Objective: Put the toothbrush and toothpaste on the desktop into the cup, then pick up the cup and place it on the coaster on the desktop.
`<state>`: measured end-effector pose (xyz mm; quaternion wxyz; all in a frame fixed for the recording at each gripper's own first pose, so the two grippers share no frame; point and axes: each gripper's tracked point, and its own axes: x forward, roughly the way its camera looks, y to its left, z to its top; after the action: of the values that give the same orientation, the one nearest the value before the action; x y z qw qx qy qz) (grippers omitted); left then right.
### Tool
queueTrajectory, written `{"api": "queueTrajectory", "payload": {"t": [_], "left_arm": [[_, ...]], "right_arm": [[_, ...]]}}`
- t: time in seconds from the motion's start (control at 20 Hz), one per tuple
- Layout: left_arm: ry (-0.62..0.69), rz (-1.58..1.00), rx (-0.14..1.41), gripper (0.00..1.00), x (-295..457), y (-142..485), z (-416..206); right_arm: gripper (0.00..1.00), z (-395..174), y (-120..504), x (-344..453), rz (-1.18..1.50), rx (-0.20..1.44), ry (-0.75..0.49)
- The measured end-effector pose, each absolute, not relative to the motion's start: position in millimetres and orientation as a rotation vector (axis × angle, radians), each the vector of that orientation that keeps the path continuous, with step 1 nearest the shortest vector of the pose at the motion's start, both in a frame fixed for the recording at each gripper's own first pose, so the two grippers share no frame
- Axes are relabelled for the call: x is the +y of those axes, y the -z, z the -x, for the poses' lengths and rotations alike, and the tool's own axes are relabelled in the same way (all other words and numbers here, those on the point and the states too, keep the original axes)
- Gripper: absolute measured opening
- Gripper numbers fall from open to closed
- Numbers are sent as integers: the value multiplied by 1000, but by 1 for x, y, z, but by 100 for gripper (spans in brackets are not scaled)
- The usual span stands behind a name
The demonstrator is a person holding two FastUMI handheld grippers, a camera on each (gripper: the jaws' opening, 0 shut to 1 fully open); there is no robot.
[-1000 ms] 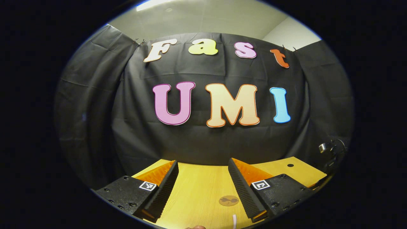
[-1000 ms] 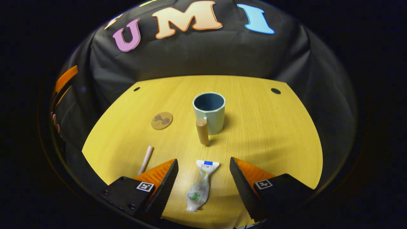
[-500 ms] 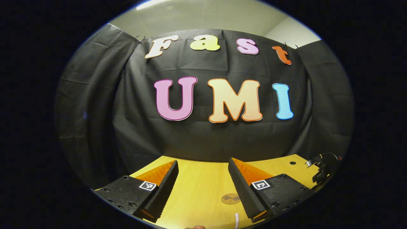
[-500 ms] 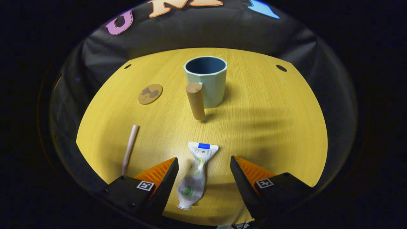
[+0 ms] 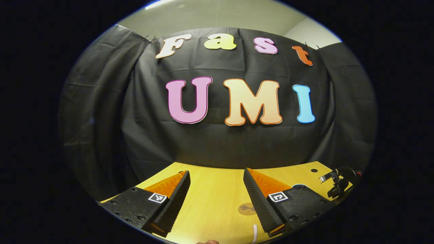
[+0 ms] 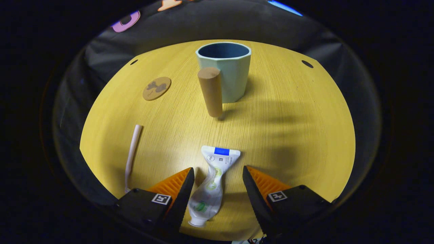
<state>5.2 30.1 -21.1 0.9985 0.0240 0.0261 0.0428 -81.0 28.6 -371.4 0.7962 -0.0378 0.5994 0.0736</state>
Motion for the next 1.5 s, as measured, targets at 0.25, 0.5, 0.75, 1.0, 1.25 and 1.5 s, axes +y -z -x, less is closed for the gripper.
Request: {"api": "queueTrajectory", "payload": {"t": [0.25, 0.5, 0.75, 1.0, 1.25, 1.5], "left_arm": [[-67, -48, 67, 92, 24, 27, -8], [-29, -55, 83, 92, 11, 33, -10], [8, -59, 137, 93, -1, 56, -9], [73, -63, 226, 93, -22, 85, -6], [118, -50, 370, 93, -40, 130, 2], [128, -47, 533, 93, -47, 174, 9]], "right_arm": [[67, 74, 376, 19, 93, 1282, -107], [31, 74, 376, 16, 86, 1295, -124], [8, 74, 375, 15, 61, 1305, -146], [5, 73, 374, 16, 60, 1276, -161], [6, 72, 374, 16, 59, 1263, -163], [6, 72, 374, 15, 54, 1255, -169]]}}
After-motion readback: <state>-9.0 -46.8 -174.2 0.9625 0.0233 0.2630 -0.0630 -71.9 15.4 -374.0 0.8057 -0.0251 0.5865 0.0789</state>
